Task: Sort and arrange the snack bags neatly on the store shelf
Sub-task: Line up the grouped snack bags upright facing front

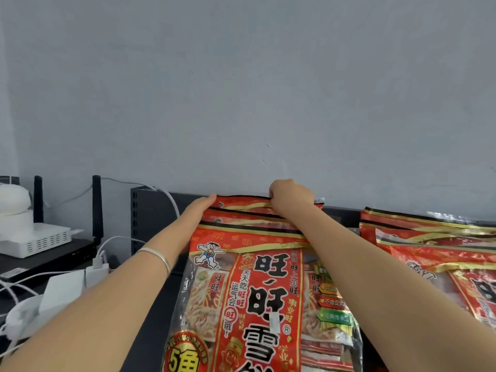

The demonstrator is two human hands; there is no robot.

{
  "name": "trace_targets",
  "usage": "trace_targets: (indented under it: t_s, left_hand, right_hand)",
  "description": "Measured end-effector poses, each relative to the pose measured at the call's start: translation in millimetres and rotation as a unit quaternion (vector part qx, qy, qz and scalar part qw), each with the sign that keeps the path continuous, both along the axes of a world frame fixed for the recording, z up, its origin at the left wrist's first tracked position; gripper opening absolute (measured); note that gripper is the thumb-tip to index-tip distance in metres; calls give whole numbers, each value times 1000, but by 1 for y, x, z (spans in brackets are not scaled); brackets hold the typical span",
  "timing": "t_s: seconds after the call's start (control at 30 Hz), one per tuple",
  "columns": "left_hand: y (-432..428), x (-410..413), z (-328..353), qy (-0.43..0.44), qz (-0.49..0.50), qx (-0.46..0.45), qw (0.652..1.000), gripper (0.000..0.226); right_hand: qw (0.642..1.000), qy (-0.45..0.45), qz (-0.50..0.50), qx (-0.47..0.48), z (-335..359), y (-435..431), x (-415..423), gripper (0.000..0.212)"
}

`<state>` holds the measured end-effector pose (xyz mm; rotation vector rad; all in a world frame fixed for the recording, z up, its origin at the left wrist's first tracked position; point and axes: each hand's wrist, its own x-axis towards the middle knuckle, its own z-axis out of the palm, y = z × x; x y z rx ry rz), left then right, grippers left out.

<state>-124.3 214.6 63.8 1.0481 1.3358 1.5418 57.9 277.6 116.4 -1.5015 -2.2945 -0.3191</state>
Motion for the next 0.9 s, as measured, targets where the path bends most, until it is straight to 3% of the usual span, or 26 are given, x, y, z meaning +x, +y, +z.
trace_targets:
  t_s: [0.2, 0.3, 0.43, 0.57, 0.77, 0.9]
  left_hand:
    - [9, 15, 1, 61, 27, 64, 996, 44]
    - [0, 21, 5, 45, 72, 63, 994, 35]
    - [-25, 21, -5, 6, 52, 80, 995, 39]
    - [-50, 22, -20, 20, 54, 72, 996, 63]
    - [-84, 33, -46, 32, 18, 38, 999, 81]
    - [-104, 44, -61, 20, -50, 22, 998, 59]
  right_hand:
    - [999, 20, -23, -15, -1, -5, 18, 21]
    - [1000, 19, -5, -9, 0, -10, 19, 28]
    - [998, 27, 49, 31, 4, -30, 21, 36]
    - [995, 30, 94, 32, -3, -59, 23, 31]
    - [996, 59, 66, 7, -32, -96, 28, 36]
    - [998, 54, 42, -14, -44, -107, 24, 23]
